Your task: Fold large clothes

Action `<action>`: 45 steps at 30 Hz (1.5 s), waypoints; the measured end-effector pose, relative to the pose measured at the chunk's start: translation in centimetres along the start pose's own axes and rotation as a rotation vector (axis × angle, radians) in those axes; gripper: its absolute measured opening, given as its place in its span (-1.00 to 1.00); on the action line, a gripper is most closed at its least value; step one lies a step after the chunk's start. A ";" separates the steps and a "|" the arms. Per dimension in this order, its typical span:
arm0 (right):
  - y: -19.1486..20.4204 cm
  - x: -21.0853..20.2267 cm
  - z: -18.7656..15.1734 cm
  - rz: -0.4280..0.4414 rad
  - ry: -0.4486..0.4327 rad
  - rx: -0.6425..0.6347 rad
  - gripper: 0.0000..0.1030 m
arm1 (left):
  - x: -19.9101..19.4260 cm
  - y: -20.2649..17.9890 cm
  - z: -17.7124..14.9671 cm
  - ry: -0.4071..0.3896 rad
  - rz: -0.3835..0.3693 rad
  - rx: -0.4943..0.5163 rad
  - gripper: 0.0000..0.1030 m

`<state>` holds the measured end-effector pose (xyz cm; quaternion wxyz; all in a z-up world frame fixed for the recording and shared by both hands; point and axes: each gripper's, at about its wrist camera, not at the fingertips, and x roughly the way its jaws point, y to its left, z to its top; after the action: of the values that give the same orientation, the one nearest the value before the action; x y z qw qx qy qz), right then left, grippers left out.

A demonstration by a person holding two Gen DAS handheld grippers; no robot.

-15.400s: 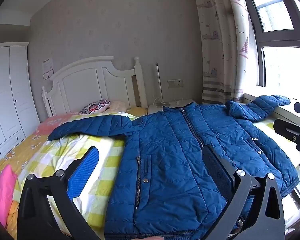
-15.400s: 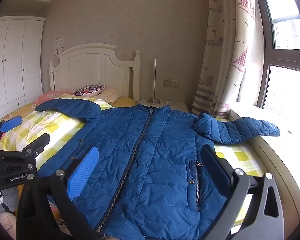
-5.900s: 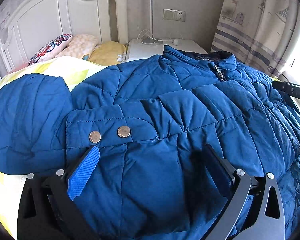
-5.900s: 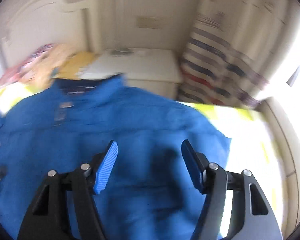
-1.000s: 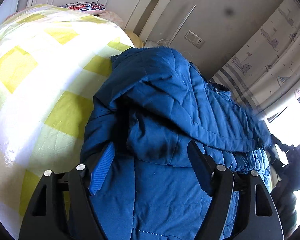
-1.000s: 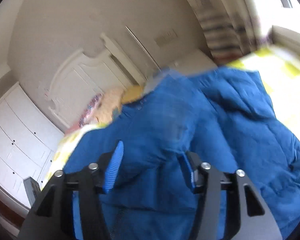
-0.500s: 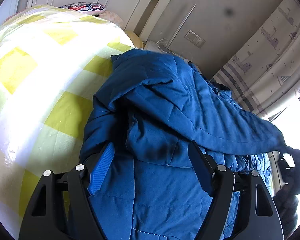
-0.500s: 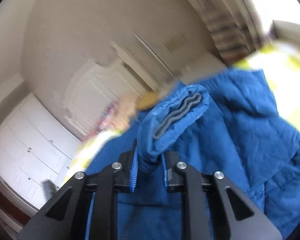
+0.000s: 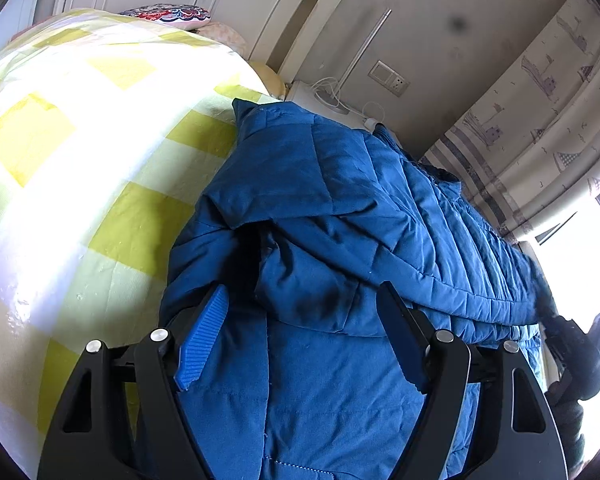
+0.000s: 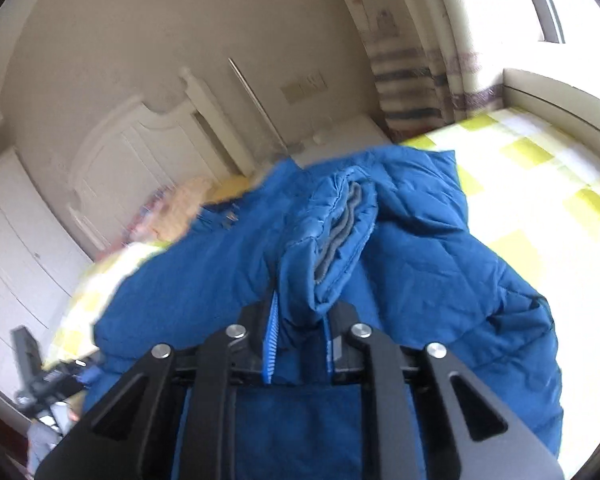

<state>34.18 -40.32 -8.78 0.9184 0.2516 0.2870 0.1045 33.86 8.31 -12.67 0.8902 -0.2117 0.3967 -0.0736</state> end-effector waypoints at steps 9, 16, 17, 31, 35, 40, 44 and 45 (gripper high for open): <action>-0.7 0.1 -0.8 -0.115 0.113 0.020 -0.59 | 0.0 0.3 0.1 0.001 -0.010 -0.002 0.46; 2.3 -4.6 1.8 -0.260 -0.101 -0.051 0.16 | 0.1 0.4 0.2 0.005 -0.013 0.004 0.49; 3.6 -4.7 2.3 -0.259 -0.119 -0.111 0.21 | 0.1 0.3 0.2 0.006 -0.014 0.006 0.51; 4.1 6.4 -0.6 -0.249 0.224 -0.354 0.57 | -2.6 -0.2 -0.1 -0.126 0.047 0.006 0.48; 5.2 7.1 -1.1 -0.289 0.222 -0.403 0.64 | -6.4 -3.6 1.5 -0.263 0.004 0.085 0.60; 5.0 7.2 -1.3 -0.272 0.222 -0.398 0.70 | -4.1 -8.9 4.8 -0.199 0.070 0.256 0.84; 5.0 7.0 -1.4 -0.264 0.218 -0.394 0.70 | 4.1 -8.3 3.9 0.045 0.147 0.290 0.84; 5.0 6.9 -1.4 -0.262 0.217 -0.394 0.71 | 5.8 -8.0 3.0 0.087 0.182 0.307 0.85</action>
<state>38.79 -33.18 -10.41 0.9191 0.0158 0.3883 0.0647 40.26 0.38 -11.33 0.8971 -0.0334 0.4363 -0.0614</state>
